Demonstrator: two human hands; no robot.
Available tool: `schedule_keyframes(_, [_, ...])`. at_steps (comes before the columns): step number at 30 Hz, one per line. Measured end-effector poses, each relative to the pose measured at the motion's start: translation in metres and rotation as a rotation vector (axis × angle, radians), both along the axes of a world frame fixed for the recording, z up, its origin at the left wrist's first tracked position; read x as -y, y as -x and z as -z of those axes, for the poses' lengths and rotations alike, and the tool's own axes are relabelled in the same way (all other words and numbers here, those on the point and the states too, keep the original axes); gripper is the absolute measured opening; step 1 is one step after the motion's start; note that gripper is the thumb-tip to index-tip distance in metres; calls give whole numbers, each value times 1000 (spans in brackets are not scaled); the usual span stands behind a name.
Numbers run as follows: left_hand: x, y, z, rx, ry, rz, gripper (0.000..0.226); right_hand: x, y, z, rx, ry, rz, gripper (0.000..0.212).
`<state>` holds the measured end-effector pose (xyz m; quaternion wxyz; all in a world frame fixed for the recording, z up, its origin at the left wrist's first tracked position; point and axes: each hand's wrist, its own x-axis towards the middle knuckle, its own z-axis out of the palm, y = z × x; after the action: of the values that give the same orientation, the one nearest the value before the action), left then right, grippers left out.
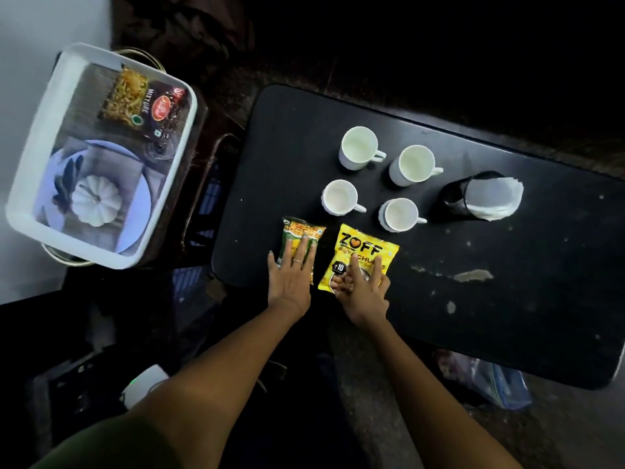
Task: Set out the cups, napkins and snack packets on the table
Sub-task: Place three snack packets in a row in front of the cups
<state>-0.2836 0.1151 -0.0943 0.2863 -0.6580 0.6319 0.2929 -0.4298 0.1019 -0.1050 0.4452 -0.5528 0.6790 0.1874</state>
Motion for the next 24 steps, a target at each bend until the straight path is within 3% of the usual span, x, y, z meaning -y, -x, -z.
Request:
schedule_keyframes(6, [0,-16,-5,-142,46,-33,84,2,-17,-10,-106,74,30,71])
schedule_keyframes(10, [0,-29,-14,-246,95,-141,72,3,-37,-25,-133,287,65,41])
schedule_keyframes(19, [10,-109,-45,-331,369,-394,55,33,-136,-60,55,521,-221,29])
schedule_keyframes(24, [17,-184,-56,-268,463,-528,55,61,-220,-77,208,602,-199,23])
